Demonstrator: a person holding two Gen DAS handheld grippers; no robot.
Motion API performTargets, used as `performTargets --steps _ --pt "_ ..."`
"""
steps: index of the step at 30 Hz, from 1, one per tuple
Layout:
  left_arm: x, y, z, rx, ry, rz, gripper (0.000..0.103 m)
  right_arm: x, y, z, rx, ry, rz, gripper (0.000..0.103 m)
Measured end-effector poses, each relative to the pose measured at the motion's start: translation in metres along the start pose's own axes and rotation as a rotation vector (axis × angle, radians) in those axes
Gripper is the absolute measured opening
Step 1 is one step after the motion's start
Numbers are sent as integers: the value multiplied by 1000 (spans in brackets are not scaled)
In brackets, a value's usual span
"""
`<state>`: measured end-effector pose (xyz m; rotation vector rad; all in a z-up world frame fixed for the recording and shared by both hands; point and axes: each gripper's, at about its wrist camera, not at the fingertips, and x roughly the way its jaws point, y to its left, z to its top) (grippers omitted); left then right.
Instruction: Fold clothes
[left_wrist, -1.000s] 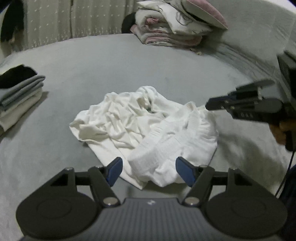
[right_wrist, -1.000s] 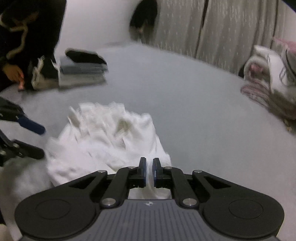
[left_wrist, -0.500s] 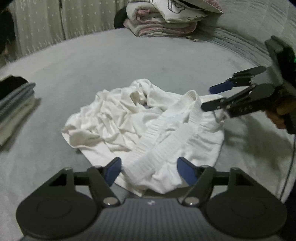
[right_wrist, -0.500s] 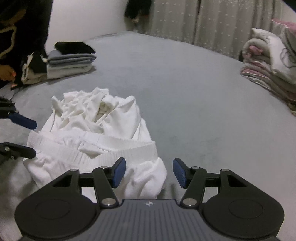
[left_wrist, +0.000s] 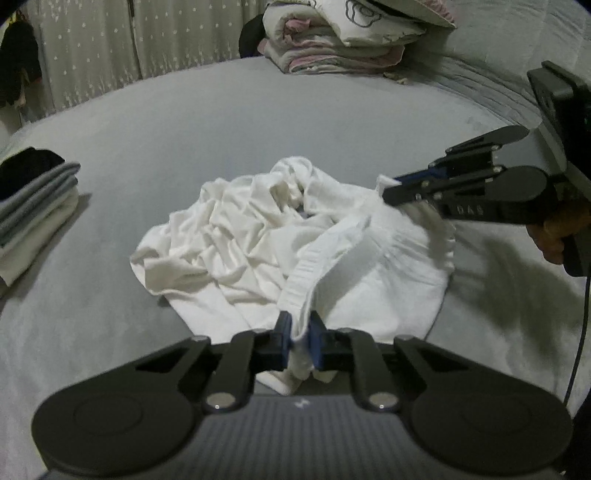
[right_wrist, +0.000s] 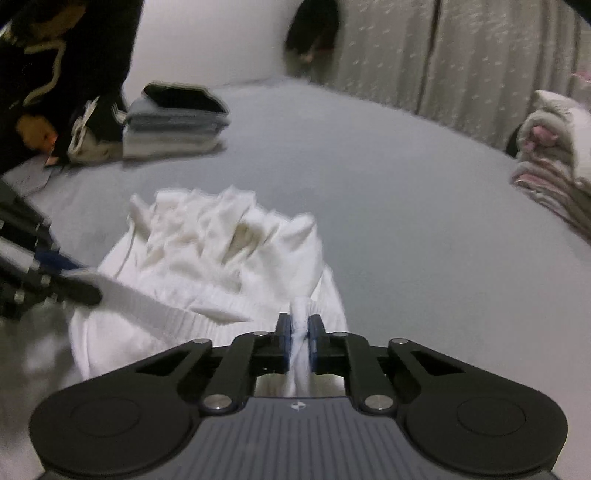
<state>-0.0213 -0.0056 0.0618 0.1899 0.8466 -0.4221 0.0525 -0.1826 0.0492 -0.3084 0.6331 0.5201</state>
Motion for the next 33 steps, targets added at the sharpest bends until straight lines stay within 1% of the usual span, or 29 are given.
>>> performTargets --steps 4,9,13,15,17,19,20,22,25,27,33 --pt "-4 1 3 1 -23 13 10 -11 2 6 15 -64 -48 8" --pt "-19 1 8 31 -87 40 10 -25 8 12 0 -140 -106 8" --pt "-23 0 12 34 -103 47 10 -18 9 9 8 -143 -140 7" --pt "-29 -2 13 43 -121 60 10 -28 8 11 28 -194 -147 7" --pt "-39 -4 15 50 -159 78 10 -44 7 14 50 -262 -153 7" --pt "-55 -6 21 32 -223 68 9 -59 6 16 73 -329 -159 7" --pt "-63 -6 24 19 -259 57 9 -65 5 17 85 -353 -163 7" --pt "-77 -11 31 14 -314 41 9 -75 -3 13 107 -366 -161 7" --pt "-88 -24 46 30 -337 33 9 -91 -17 7 139 -387 -154 7" --pt "-90 -37 59 38 -330 16 8 -105 -30 7 169 -419 -179 7" --pt "-100 -91 133 100 -341 -89 8 -145 -70 6 259 -505 -259 6"
